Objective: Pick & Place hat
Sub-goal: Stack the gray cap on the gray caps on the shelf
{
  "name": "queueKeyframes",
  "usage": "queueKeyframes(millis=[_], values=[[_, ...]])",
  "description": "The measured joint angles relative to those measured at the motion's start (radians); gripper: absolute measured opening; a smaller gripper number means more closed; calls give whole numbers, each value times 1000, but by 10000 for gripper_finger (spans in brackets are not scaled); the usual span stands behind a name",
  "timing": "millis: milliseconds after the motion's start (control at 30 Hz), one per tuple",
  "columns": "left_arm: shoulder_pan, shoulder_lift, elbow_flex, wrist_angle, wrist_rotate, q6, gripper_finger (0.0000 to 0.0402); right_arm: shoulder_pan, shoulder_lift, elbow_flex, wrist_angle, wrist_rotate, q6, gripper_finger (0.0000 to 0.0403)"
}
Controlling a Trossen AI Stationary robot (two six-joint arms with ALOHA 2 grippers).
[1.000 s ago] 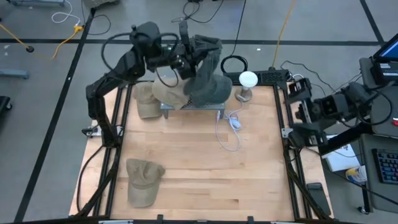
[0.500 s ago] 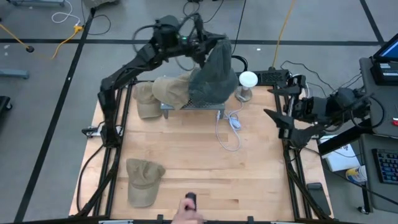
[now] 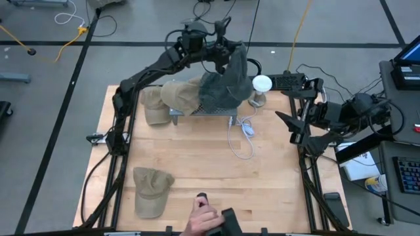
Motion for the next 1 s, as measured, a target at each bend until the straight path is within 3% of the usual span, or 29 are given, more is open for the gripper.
queueKeyframes(millis=[200,433,700,1000], values=[[22,18,-1,-74,-51,-55,16,0,0,0,0,0,-13,252],[20,26,-3,-80,-21,-134,16,0,0,0,0,2,-27,252],[14,22,-96,38,-41,-184,16,0,0,0,-1,1,-21,251],[1,7,-161,55,-92,-195,16,0,0,0,-1,2,-19,251]])
